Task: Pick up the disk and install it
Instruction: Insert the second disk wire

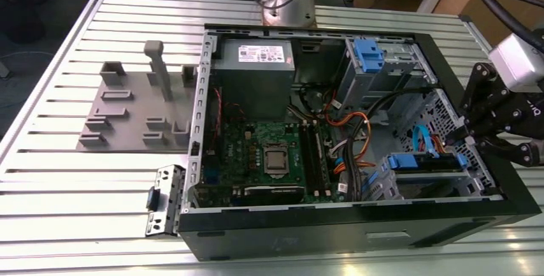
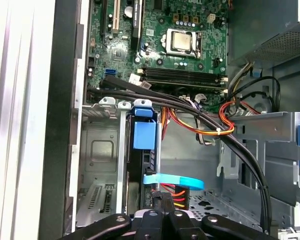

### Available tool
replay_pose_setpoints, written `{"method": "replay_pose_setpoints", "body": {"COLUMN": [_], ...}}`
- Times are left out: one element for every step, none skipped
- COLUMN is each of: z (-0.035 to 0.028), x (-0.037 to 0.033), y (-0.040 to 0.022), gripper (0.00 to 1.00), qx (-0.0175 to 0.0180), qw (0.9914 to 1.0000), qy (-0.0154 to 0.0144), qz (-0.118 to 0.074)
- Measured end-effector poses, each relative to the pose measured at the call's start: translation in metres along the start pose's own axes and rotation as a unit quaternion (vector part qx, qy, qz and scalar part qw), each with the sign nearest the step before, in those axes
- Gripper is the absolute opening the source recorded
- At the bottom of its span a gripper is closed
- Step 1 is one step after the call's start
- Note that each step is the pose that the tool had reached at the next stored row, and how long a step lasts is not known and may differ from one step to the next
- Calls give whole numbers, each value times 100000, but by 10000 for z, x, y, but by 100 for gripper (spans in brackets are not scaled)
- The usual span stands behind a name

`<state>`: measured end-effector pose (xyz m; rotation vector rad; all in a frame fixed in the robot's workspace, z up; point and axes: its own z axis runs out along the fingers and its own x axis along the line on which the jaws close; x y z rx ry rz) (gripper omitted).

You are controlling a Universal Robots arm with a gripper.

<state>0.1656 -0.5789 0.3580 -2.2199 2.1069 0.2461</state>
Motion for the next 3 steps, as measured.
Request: {"method": "replay_pose_setpoints", "body": {"z": [-1,0,0], "x": [0,0,0], "y": [0,0,0], "gripper": [10,10,10], "qx": [0,-2,-1], "qw": [100000,100000,100000], "qy": [3,-1,-1], "qz": [0,0,-1]}}
